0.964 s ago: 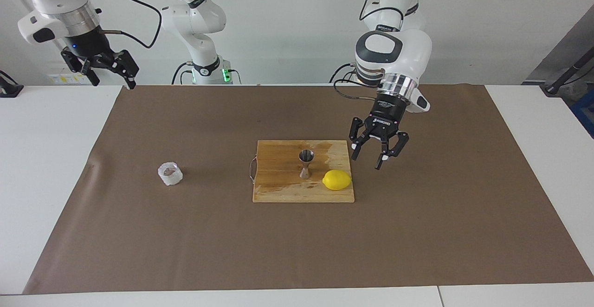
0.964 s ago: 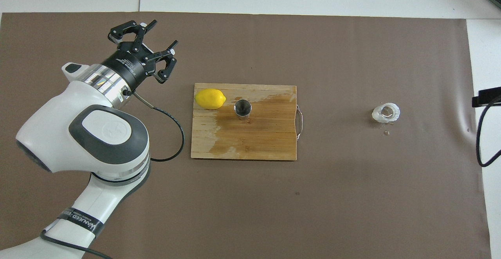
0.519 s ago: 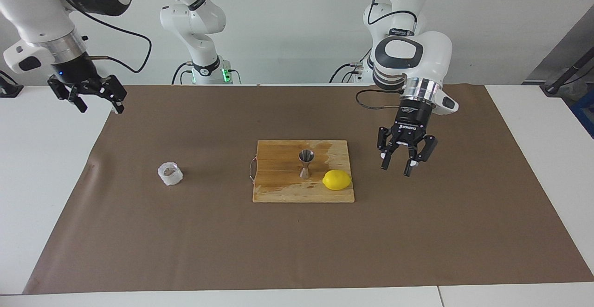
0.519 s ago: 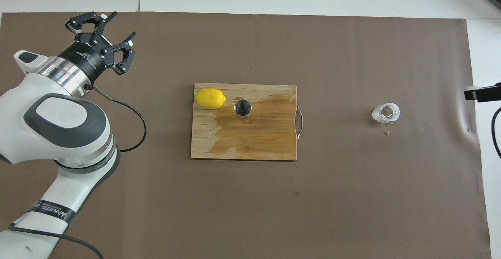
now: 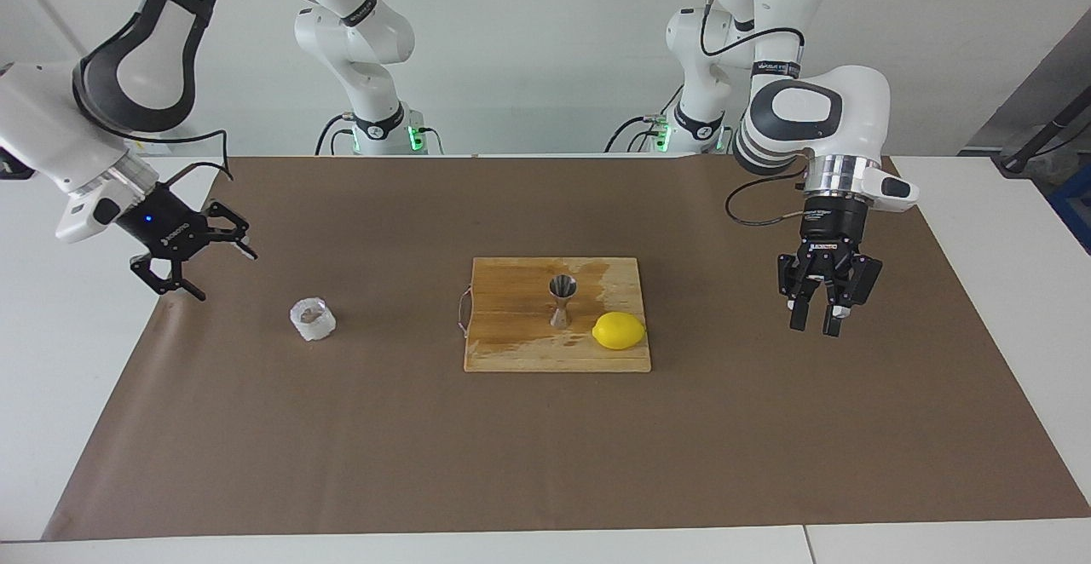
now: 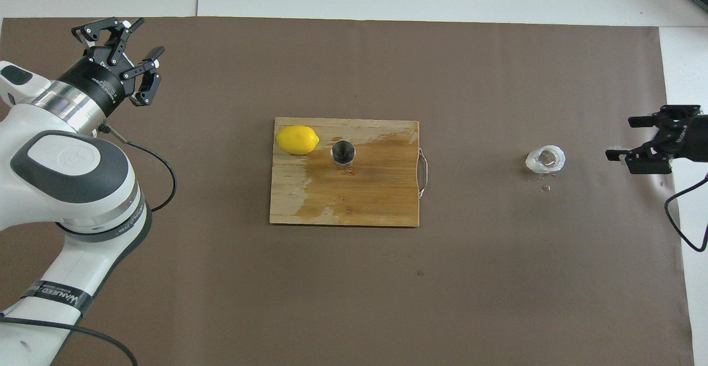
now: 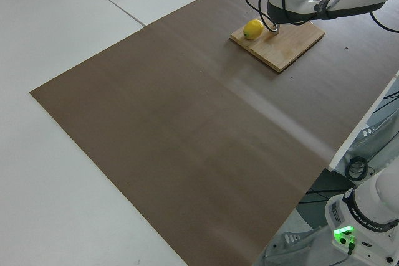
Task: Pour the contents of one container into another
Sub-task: 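Withdraw the left gripper while the right gripper reaches the clear glass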
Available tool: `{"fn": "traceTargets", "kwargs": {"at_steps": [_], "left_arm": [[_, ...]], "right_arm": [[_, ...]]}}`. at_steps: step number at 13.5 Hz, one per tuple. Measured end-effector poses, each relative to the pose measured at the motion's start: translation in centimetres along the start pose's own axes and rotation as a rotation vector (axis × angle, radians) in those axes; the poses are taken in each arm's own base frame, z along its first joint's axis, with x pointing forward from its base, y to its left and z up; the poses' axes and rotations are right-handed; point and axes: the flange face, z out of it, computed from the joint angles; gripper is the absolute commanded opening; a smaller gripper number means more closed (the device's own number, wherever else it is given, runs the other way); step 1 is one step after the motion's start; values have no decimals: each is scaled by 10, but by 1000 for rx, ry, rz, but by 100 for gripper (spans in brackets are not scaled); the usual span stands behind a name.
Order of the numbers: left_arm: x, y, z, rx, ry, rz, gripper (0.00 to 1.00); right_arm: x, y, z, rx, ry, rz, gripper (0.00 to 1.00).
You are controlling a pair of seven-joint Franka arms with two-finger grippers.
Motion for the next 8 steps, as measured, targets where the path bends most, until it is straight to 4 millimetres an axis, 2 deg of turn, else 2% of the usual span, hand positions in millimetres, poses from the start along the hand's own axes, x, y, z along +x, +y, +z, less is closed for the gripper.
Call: {"fn": "traceTargets", "kwargs": {"at_steps": [3,6,8], "left_arm": [[13,3,-4,-10,35,193,53],[31,5,-9,-10,86,391,53],[44,8,-14,-9,136,528,53]], "right_arm": [[-35,8,25,37,99,-133,100],[-61,17,52,96,199,-174,100],[-89,26,74,144,272,-209,100]]}}
